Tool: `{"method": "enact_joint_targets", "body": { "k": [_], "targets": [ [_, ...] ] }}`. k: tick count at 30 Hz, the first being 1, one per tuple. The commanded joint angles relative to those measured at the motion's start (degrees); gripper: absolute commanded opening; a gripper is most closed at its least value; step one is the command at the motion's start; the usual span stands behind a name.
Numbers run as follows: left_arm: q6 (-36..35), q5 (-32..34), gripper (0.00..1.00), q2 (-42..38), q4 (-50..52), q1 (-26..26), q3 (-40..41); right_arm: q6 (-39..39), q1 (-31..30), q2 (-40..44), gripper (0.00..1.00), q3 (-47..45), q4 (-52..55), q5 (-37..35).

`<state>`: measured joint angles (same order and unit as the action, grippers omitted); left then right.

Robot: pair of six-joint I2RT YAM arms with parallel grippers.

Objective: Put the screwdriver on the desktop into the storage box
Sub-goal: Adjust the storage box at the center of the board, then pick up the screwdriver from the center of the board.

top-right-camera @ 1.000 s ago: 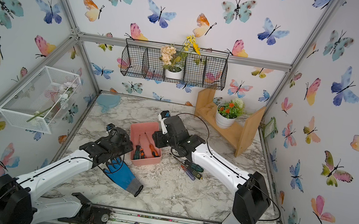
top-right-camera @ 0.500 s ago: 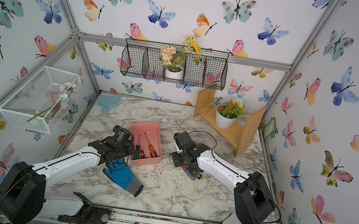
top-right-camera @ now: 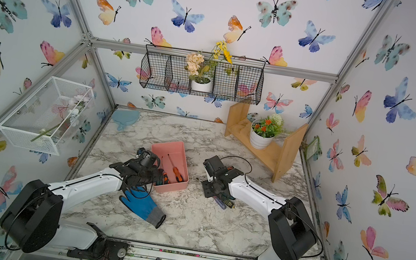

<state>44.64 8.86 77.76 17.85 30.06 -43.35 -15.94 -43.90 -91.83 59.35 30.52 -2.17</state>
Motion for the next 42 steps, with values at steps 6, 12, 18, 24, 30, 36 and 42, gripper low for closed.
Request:
{"method": "enact_joint_targets", "body": {
  "k": [6,12,18,24,30,36,42],
  "targets": [
    [-2.7,0.1,0.13,1.1,0.2,2.1,-2.7,-1.2,0.1,-0.5,0.41,-3.4,1.9,1.1],
    [-4.1,-0.7,0.12,1.5,0.2,2.4,-3.2,-0.9,0.1,-1.5,0.39,-3.5,1.5,0.5],
    [-4.3,-0.8,0.22,0.9,0.1,2.5,-3.5,-0.9,0.1,-3.0,0.38,-3.5,1.5,-1.2],
    [-2.4,-0.1,0.30,-2.2,-0.5,2.5,-3.6,-0.7,0.1,-3.3,0.37,-3.8,1.7,-2.6],
    [-0.8,0.0,0.42,-5.7,-3.5,2.4,-2.0,-0.4,0.1,-3.8,0.37,-3.9,2.4,-4.5],
    [-0.4,-0.1,0.46,-6.9,-4.7,2.1,-1.3,0.0,0.1,-4.4,0.37,-3.8,2.6,-5.7],
    [-0.1,-0.4,0.46,-7.2,-4.7,1.8,-1.2,0.4,0.1,-5.5,0.36,-3.7,2.5,-4.5]
  ]
}}
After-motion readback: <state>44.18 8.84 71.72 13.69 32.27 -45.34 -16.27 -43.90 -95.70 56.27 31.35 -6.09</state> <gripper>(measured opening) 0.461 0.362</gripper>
